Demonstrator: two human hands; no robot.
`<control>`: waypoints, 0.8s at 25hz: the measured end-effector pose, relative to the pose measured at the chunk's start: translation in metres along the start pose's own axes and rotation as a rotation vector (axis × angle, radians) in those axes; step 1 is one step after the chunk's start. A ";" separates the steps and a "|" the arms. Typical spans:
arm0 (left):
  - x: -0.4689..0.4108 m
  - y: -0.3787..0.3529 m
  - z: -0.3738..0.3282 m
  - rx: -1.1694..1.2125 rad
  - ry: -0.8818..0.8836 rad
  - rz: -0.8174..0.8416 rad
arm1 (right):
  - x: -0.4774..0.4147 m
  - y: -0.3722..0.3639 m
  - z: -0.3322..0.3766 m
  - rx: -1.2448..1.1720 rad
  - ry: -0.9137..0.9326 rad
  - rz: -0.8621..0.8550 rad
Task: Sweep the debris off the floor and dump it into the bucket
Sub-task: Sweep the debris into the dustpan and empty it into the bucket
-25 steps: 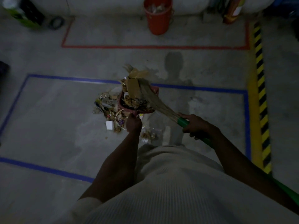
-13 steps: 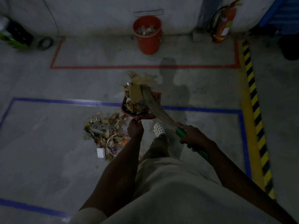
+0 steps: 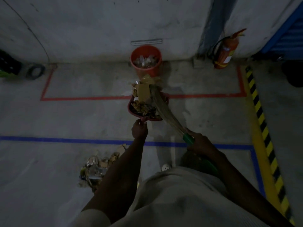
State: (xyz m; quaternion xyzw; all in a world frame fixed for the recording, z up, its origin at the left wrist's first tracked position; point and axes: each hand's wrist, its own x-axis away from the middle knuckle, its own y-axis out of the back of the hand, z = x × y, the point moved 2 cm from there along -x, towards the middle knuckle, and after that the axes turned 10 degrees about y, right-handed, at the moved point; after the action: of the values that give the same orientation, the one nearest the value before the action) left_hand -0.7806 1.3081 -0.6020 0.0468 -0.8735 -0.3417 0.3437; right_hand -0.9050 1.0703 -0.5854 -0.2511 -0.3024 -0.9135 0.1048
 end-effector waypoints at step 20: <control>-0.476 -0.042 -0.393 -0.053 0.177 0.134 | -0.539 0.271 0.120 -0.039 -0.127 0.107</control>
State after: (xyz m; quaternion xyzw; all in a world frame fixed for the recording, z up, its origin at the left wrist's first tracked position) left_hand -0.1774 1.2052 -0.6902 0.0092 -0.8316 -0.3354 0.4425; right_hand -0.3055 0.9482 -0.6484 -0.3264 -0.2768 -0.8946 0.1290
